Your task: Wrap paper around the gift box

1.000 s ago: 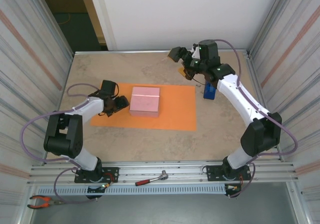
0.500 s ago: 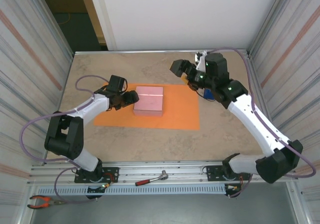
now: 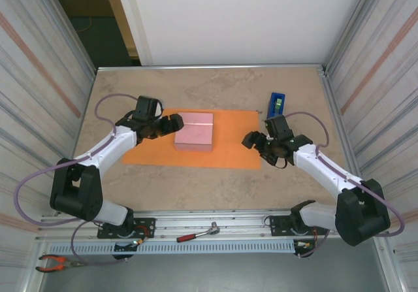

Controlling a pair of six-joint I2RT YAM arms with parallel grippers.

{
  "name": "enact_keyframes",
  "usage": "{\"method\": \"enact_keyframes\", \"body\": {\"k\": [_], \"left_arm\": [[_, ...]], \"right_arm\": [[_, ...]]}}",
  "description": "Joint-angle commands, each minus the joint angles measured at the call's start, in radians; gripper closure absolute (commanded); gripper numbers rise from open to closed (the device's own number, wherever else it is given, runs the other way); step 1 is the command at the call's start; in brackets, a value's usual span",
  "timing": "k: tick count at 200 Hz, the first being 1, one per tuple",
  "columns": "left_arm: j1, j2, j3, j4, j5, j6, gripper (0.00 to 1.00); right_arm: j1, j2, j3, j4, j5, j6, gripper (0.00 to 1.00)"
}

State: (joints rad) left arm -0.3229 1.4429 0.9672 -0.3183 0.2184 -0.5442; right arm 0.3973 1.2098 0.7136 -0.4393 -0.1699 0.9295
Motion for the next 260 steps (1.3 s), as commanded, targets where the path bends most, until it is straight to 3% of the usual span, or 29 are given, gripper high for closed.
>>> {"method": "enact_keyframes", "body": {"k": [1,79,116,137,166,260], "left_arm": [[-0.005,-0.003,0.017,-0.013,0.088,0.047,0.17],[-0.005,0.010,-0.001,0.059,0.168,0.052,0.16],[-0.005,0.016,-0.013,0.079,0.182,0.051,0.15],[-0.005,0.018,-0.015,0.075,0.182,0.059,0.15],[-0.004,0.018,-0.020,0.070,0.185,0.066,0.15],[0.001,0.019,-0.038,0.088,0.193,0.061,0.15]], "right_arm": [[-0.009,-0.020,-0.040,-0.018,0.058,-0.019,0.17],[0.036,0.125,-0.039,0.009,0.128,-0.014,0.29],[0.086,0.203,-0.035,0.046,0.141,0.007,0.31],[0.114,0.246,-0.027,0.078,0.129,0.015,0.37],[0.140,0.255,-0.020,0.132,0.132,0.016,0.49],[0.153,0.265,0.037,0.196,0.113,0.029,0.57]]}}
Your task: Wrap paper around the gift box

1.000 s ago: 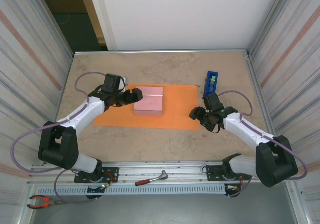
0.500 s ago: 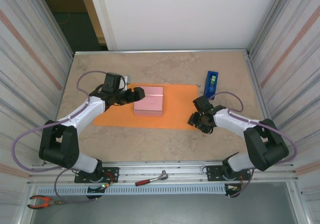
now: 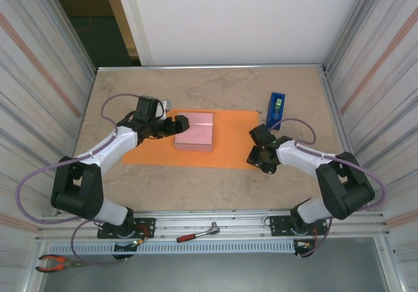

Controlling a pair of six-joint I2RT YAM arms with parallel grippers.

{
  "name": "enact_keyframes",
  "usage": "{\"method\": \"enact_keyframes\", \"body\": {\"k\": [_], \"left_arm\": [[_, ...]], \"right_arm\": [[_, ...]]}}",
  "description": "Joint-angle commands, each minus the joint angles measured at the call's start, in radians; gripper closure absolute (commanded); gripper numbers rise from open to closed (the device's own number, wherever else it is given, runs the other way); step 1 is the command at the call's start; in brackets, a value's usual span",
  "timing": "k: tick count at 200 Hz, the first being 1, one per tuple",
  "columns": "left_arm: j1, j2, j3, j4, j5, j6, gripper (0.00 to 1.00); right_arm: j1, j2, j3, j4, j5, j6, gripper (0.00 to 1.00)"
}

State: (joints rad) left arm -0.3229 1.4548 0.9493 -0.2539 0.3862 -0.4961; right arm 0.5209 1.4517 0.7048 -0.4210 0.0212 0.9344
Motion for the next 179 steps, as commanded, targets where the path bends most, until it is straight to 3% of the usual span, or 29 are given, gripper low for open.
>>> {"method": "enact_keyframes", "body": {"k": [1,34,69,89,141,179], "left_arm": [[0.001,0.007,-0.021,0.023,0.026,0.012,0.15],[0.001,0.012,-0.021,0.027,0.032,0.011,0.15],[0.000,0.024,-0.008,0.034,0.039,0.017,0.14],[0.002,0.034,0.007,0.044,0.046,0.021,0.14],[0.005,0.070,0.064,0.043,0.068,0.031,0.14],[0.007,0.094,0.102,0.038,0.096,0.039,0.14]], "right_arm": [[0.030,0.023,0.046,0.180,-0.078,0.025,0.57],[0.036,0.013,0.047,0.209,-0.070,0.022,0.55],[0.009,0.009,0.014,0.354,-0.106,-0.034,0.37],[-0.028,-0.001,-0.004,0.427,-0.133,-0.068,0.33],[-0.130,-0.042,-0.039,0.436,-0.180,-0.115,0.34],[-0.142,-0.091,-0.079,0.419,-0.185,-0.107,0.43]]}}
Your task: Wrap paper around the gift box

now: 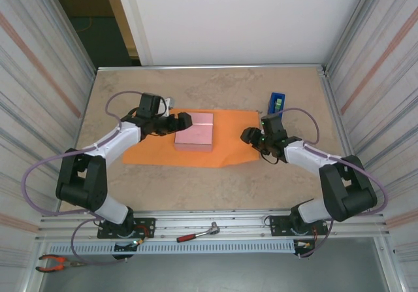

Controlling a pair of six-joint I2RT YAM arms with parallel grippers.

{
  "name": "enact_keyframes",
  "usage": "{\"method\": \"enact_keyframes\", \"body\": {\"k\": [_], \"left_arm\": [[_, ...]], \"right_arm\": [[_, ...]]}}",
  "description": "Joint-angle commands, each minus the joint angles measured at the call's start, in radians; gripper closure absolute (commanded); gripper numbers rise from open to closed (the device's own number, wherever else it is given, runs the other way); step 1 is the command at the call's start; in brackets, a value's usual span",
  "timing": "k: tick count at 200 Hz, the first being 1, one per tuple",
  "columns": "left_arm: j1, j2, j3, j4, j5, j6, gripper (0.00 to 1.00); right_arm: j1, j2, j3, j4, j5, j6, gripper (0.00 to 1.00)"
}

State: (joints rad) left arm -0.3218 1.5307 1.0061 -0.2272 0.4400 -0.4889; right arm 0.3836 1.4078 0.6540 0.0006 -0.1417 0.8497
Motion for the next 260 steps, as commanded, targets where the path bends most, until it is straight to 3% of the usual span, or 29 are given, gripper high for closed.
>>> {"method": "enact_keyframes", "body": {"k": [1,47,73,90,153,260], "left_arm": [[0.006,0.019,0.046,0.011,0.043,0.032,0.14],[0.006,0.034,0.100,-0.029,0.089,0.039,0.14],[0.003,0.047,0.134,-0.043,0.133,0.026,0.15],[0.003,0.060,0.161,-0.045,0.170,0.010,0.15],[-0.035,0.072,0.248,-0.044,0.206,-0.040,0.17],[-0.087,0.209,0.354,-0.078,0.172,-0.027,0.18]], "right_arm": [[-0.004,-0.048,-0.027,-0.004,-0.022,-0.022,0.43],[0.009,-0.114,-0.041,-0.062,-0.029,-0.010,0.62],[0.047,-0.093,0.032,-0.088,-0.065,-0.031,0.89],[0.099,-0.054,0.109,-0.110,-0.081,-0.054,1.00],[0.258,0.075,0.328,-0.130,-0.131,-0.110,1.00],[0.327,0.123,0.385,-0.085,-0.151,-0.106,1.00]]}}
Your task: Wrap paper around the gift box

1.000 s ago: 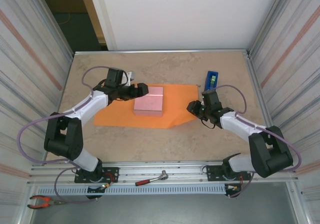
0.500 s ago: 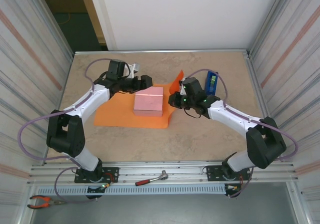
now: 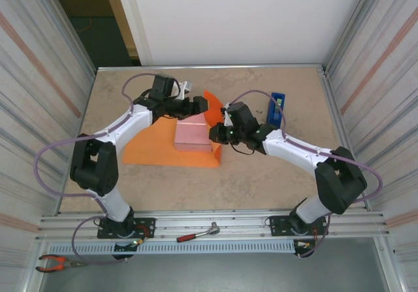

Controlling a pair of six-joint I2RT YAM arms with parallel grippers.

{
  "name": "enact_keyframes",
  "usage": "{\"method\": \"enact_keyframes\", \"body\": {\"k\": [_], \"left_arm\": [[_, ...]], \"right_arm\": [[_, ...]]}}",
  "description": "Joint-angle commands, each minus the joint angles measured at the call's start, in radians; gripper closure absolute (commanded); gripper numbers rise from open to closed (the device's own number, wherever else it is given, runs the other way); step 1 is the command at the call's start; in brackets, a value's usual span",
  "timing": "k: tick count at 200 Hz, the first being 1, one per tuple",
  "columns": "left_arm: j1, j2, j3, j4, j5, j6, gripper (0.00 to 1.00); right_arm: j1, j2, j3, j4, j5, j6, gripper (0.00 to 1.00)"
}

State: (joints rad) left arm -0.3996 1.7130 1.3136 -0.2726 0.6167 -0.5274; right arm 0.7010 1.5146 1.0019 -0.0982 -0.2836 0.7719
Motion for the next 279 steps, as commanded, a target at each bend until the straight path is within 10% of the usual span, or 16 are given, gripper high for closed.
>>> {"method": "enact_keyframes", "body": {"k": [1,63,87,108,152,279], "left_arm": [[-0.010,0.029,0.047,-0.033,-0.005,0.011,0.18],[-0.021,0.081,0.050,-0.019,0.034,0.039,0.62],[-0.008,0.088,0.050,-0.014,0.047,0.070,1.00],[0.036,0.073,0.018,0.017,0.062,0.058,1.00],[0.098,-0.003,-0.057,0.025,0.065,0.071,1.00],[0.129,-0.090,-0.210,0.023,-0.083,0.102,1.00]], "right_arm": [[0.011,0.017,0.037,0.014,-0.010,-0.028,1.00],[0.019,0.043,0.055,0.029,-0.019,-0.019,1.00],[0.016,0.034,0.057,0.016,-0.013,-0.019,0.65],[-0.003,0.003,0.040,0.014,-0.011,-0.016,0.40],[-0.088,-0.050,-0.010,0.024,-0.015,0.007,0.27],[-0.067,0.345,0.291,0.035,-0.115,0.025,0.79]]}}
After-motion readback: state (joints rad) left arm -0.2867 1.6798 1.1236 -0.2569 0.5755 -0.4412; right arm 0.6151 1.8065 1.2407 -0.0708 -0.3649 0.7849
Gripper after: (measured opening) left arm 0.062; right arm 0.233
